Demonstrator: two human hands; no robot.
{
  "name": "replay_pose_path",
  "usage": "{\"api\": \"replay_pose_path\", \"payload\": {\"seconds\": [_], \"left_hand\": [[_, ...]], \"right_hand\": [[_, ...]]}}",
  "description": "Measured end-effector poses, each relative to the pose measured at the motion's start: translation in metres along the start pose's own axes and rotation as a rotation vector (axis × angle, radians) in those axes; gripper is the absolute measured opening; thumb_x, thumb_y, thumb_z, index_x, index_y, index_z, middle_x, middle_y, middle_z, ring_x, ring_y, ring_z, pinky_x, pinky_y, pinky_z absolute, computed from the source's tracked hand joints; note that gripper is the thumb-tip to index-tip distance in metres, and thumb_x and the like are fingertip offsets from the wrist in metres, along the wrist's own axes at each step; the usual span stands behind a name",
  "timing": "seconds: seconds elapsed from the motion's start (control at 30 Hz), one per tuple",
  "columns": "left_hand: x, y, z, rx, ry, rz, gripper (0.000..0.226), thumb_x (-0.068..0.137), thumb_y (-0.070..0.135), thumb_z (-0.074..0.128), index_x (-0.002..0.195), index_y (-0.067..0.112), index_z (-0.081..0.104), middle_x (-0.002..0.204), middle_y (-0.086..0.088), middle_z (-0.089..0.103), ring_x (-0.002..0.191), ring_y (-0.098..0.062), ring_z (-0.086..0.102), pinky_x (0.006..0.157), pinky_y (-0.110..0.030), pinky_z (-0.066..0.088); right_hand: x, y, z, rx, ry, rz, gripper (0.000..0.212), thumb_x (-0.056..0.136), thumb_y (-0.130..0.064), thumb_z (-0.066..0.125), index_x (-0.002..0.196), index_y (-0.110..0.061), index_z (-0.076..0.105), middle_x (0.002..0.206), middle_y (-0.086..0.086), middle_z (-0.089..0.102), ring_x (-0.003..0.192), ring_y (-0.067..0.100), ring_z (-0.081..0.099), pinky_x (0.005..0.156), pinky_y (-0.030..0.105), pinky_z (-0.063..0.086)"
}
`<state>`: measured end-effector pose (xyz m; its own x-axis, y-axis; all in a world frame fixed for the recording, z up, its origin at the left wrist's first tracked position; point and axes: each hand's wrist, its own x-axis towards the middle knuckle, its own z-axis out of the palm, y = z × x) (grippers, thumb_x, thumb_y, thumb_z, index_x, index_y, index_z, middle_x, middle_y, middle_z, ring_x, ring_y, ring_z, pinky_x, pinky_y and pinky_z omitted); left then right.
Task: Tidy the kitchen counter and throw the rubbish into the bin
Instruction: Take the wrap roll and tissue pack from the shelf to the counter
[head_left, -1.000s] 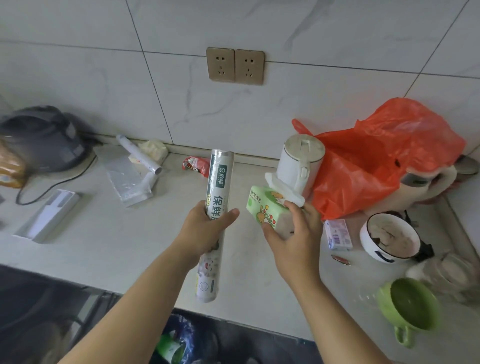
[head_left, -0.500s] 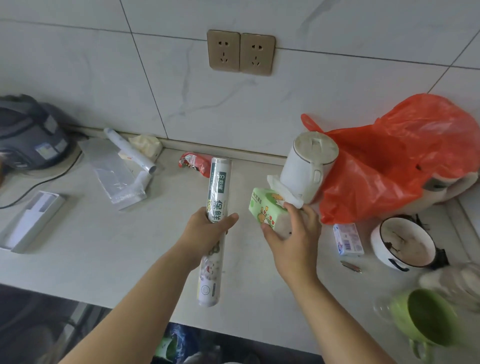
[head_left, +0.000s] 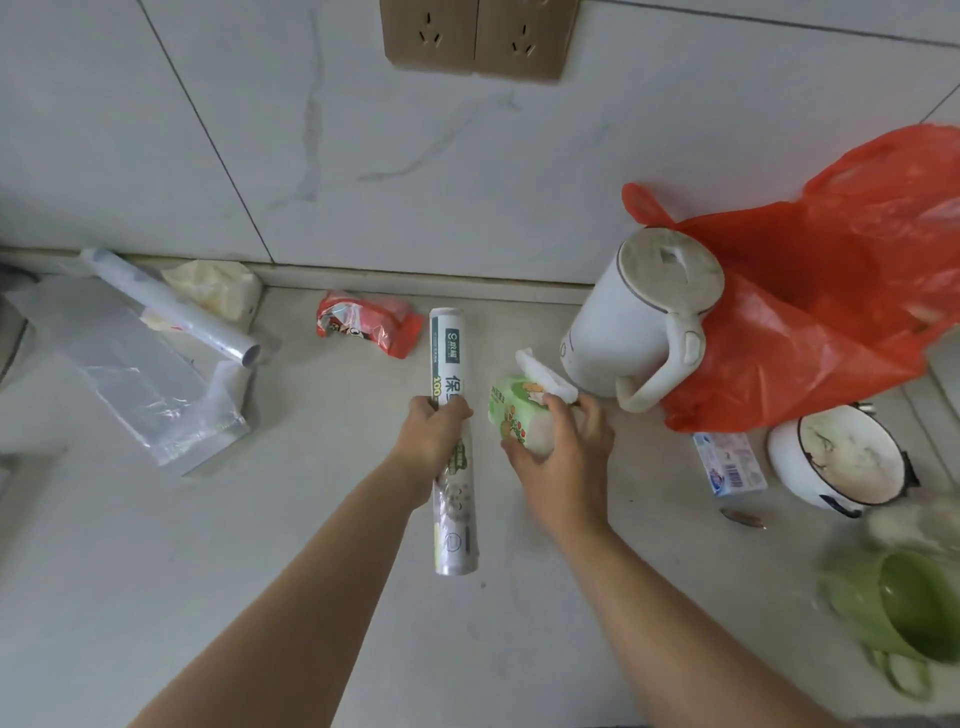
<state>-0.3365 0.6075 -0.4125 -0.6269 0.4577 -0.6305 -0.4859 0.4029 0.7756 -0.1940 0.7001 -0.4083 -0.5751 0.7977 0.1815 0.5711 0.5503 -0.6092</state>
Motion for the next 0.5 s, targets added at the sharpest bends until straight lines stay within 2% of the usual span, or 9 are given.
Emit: {"api": "replay_pose_path", "payload": {"seconds": [0.13, 0.3, 0.33, 0.43, 0.5], "left_hand": [[0.032, 0.001, 0.005, 0.111, 0.018, 0.043, 0.023, 0.086, 0.031, 0.07, 0.097, 0.019, 0.054, 0.093, -0.006, 0.065, 0.078, -0.02, 0.064, 0.063, -0.031, 0.049], [0.062, 0.013, 0.014, 0.256, -0.004, 0.058, 0.032, 0.085, 0.034, 0.074, 0.105, 0.011, 0.063, 0.097, -0.008, 0.071, 0.089, -0.024, 0.069, 0.077, -0.037, 0.058], [0.067, 0.015, 0.017, 0.286, -0.004, 0.056, 0.032, 0.085, 0.034, 0.074, 0.105, 0.012, 0.063, 0.097, -0.008, 0.071, 0.089, -0.024, 0.069, 0.075, -0.036, 0.057], [0.083, 0.025, 0.023, 0.365, 0.009, 0.086, 0.028, 0.085, 0.037, 0.074, 0.098, 0.016, 0.061, 0.09, -0.005, 0.069, 0.076, -0.017, 0.065, 0.058, -0.028, 0.049], [0.091, 0.03, 0.024, 0.41, 0.018, 0.099, 0.03, 0.084, 0.039, 0.076, 0.098, 0.016, 0.062, 0.087, -0.003, 0.069, 0.072, -0.015, 0.064, 0.055, -0.027, 0.047]], "right_hand": [[-0.008, 0.0, 0.008, -0.081, -0.02, -0.013, 0.066, 0.069, -0.037, 0.084, 0.126, -0.023, 0.055, 0.129, 0.008, 0.044, 0.118, 0.028, 0.037, 0.091, 0.047, 0.051], [-0.013, -0.005, -0.001, -0.168, -0.078, -0.007, 0.058, 0.076, -0.04, 0.078, 0.125, -0.028, 0.049, 0.137, 0.007, 0.042, 0.123, 0.026, 0.038, 0.091, 0.043, 0.052], [-0.015, -0.006, -0.002, -0.176, -0.093, -0.003, 0.056, 0.077, -0.041, 0.076, 0.125, -0.029, 0.048, 0.138, 0.007, 0.041, 0.123, 0.026, 0.038, 0.092, 0.043, 0.052], [-0.014, -0.005, -0.003, -0.18, -0.14, 0.049, 0.055, 0.08, -0.044, 0.071, 0.128, -0.027, 0.049, 0.141, 0.004, 0.037, 0.124, 0.027, 0.038, 0.095, 0.045, 0.05], [-0.012, -0.005, -0.002, -0.196, -0.145, 0.072, 0.057, 0.079, -0.043, 0.07, 0.129, -0.026, 0.049, 0.14, 0.003, 0.035, 0.124, 0.026, 0.037, 0.095, 0.044, 0.05]]}}
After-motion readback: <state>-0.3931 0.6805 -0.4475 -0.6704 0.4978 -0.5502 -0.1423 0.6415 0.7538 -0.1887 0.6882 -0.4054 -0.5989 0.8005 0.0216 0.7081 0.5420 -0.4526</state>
